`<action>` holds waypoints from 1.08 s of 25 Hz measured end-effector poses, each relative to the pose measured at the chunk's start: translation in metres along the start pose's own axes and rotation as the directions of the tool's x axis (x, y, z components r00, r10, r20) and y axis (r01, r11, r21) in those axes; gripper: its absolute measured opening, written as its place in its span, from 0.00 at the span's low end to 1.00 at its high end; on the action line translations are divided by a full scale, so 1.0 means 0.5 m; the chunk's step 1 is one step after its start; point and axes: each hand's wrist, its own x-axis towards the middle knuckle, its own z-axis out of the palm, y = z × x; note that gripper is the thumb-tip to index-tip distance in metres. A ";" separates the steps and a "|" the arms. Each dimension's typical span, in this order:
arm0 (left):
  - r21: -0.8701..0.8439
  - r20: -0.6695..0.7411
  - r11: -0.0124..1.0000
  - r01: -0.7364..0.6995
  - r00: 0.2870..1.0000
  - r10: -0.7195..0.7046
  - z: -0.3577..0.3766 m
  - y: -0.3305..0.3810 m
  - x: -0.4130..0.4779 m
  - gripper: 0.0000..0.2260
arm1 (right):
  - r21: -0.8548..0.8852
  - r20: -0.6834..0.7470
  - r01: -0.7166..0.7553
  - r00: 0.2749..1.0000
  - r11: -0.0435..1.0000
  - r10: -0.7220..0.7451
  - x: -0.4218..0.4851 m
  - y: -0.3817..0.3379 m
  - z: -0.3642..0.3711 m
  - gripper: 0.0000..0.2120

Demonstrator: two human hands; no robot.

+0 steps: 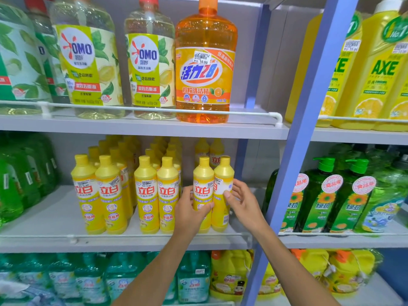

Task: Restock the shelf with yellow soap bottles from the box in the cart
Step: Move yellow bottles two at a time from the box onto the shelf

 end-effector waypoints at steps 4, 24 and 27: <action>0.023 0.018 1.000 0.007 1.000 -0.008 -0.001 -0.002 -0.006 0.25 | -0.029 -0.095 -0.010 0.995 1.000 0.008 0.005 -0.013 0.025 0.25; 0.260 0.021 0.965 0.017 1.000 -0.024 0.016 -0.051 -0.007 0.27 | -0.397 -0.004 -0.123 0.991 0.909 0.132 -0.012 0.094 0.034 0.32; 0.252 0.027 0.967 0.026 0.999 -0.034 0.025 -0.063 -0.004 0.27 | -0.384 0.040 -0.138 0.985 0.913 0.166 0.008 0.091 0.033 0.30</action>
